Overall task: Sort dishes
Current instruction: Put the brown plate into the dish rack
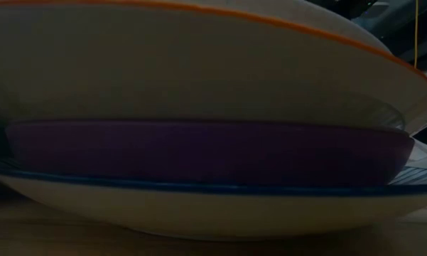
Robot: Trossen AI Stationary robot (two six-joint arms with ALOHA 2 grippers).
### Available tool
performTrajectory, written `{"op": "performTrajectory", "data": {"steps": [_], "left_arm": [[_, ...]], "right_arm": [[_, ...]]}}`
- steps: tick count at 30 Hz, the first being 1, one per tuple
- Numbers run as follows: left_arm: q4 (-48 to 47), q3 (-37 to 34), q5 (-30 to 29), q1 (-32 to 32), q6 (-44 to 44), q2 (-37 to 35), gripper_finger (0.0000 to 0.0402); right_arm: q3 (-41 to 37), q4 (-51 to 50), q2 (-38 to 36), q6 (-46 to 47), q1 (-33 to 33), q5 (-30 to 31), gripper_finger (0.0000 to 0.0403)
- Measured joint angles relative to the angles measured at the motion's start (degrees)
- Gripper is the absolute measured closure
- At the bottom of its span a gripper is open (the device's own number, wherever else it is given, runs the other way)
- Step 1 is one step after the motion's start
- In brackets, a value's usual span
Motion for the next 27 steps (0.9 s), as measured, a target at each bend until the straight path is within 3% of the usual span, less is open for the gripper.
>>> {"op": "performTrajectory", "data": {"steps": [27], "left_arm": [[-1.36, 0.07, -1.05, -2.76, 0.46, 0.0, 0.0302]], "right_arm": [[0.0, 0.29, 0.04, 1.94, -0.07, -3.51, 0.0306]]}}
